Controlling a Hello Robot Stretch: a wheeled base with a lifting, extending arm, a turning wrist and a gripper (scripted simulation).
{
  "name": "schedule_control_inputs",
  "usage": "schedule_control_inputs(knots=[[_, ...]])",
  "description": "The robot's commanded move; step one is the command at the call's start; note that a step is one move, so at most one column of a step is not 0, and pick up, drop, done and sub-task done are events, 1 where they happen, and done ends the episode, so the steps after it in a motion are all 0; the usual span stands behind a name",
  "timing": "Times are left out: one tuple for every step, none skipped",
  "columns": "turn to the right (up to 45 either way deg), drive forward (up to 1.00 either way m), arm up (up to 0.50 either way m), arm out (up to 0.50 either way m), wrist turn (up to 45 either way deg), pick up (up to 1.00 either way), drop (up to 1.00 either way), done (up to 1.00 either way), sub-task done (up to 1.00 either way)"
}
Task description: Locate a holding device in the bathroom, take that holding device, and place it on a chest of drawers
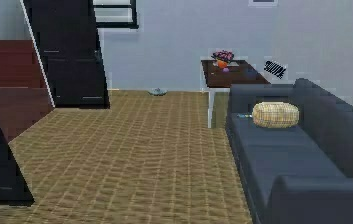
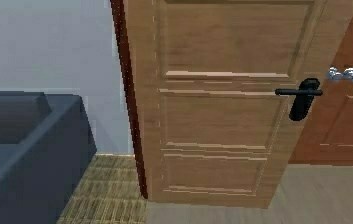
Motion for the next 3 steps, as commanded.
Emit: schedule_control_inputs(knots=[[-3.0,0.00,0.00,0.00,0.0,0.00,0.00,0.00,0.00],[0.0,0.65,0.00,0.00,0.0,0.00,0.00,0.00,0.00],[-33.0,0.00,0.00,0.00,0.0,0.00,0.00,0.00,0.00]])
